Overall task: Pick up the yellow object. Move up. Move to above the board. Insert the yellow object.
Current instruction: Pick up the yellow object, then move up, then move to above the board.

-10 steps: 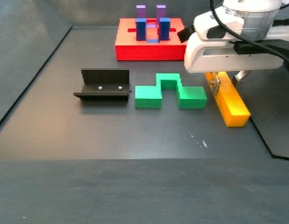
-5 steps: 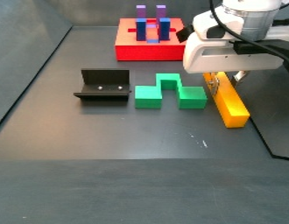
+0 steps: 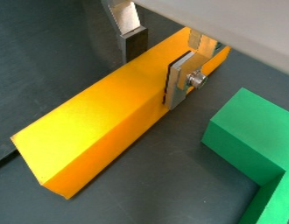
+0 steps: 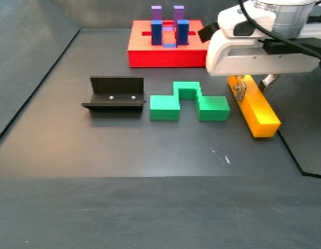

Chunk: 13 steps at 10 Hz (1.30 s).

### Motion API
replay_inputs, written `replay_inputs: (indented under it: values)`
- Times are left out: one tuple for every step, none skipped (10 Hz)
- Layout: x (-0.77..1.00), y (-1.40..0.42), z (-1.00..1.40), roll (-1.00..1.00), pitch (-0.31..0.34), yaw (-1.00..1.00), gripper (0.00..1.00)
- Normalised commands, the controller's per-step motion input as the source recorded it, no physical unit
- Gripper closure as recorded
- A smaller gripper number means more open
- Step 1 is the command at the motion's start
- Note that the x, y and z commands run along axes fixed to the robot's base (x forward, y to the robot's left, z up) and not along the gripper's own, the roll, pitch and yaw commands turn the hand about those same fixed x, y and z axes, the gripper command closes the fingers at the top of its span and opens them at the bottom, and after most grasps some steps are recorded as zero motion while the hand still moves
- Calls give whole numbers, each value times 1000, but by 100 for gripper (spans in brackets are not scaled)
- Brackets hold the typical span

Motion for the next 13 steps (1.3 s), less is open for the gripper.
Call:
replay_inputs:
  values:
    - [0,0,0,0,0,0,100]
    - [0,0,0,0,0,0,100]
    - [0,0,0,0,0,0,100]
    - [0,0,0,0,0,0,100]
    - [0,0,0,0,0,0,100]
    - [0,0,833,0,0,0,100]
    - [35,47,815,2,0,-20,100]
    - [-40,32,632,-24,59,-25,100]
    - [-73,18,362,-53,41,-12,100]
    - [0,0,1400,0,0,0,100]
    - [-28,-6,1400,-17,38,2,100]
    - [-59,-20,1400,-50,25,0,100]
    - [-55,-11,1400,-76,1,-2,100]
